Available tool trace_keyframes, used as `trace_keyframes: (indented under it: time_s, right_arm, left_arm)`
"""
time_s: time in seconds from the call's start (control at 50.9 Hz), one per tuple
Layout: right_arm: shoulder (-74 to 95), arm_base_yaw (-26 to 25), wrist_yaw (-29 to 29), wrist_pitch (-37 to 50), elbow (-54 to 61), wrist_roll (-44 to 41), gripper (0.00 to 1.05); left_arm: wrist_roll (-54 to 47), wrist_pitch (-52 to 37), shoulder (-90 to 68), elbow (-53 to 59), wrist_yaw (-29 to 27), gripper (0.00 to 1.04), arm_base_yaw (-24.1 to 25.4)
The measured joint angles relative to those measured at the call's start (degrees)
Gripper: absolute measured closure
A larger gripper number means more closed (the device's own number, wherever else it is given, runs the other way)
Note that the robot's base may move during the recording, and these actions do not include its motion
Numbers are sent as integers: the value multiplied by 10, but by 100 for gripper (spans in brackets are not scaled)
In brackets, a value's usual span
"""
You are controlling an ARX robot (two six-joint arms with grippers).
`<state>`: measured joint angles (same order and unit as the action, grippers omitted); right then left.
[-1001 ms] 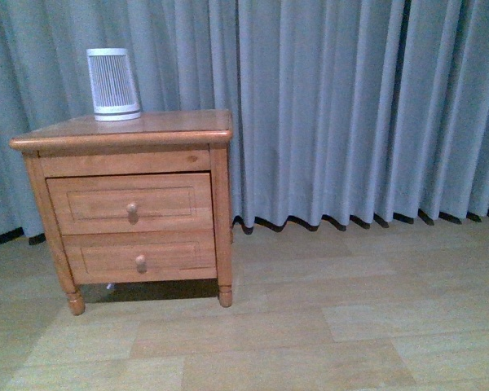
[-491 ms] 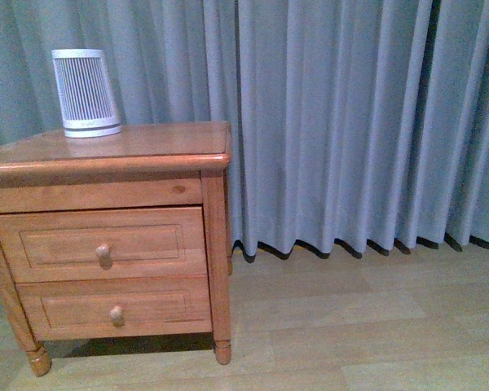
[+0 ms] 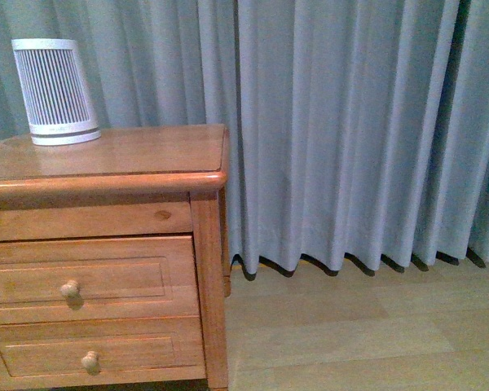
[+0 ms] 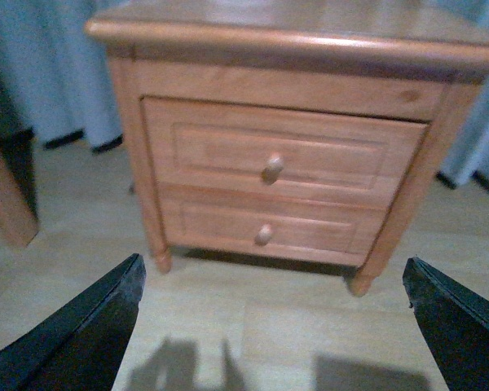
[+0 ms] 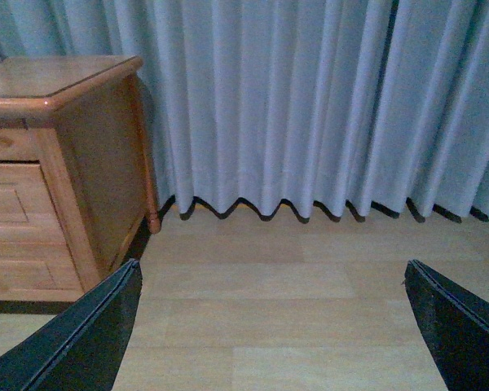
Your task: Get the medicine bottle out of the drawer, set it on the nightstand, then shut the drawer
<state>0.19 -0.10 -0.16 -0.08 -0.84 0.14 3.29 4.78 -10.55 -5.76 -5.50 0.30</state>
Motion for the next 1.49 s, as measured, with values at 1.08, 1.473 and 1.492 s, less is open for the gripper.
trace_keyframes:
  time_s: [1.08, 1.473, 1.492]
  right_arm:
    - [0, 0, 0, 0, 0, 0, 7]
    - [0, 0, 0, 0, 0, 0, 7]
    - [0, 0, 0, 0, 0, 0, 7]
  left_arm:
    - [-20, -584, -1209, -537, 42, 7, -7]
    - [-23, -579, -1238, -572, 54, 7, 5]
    - [-24, -579, -1239, -572, 54, 7, 5]
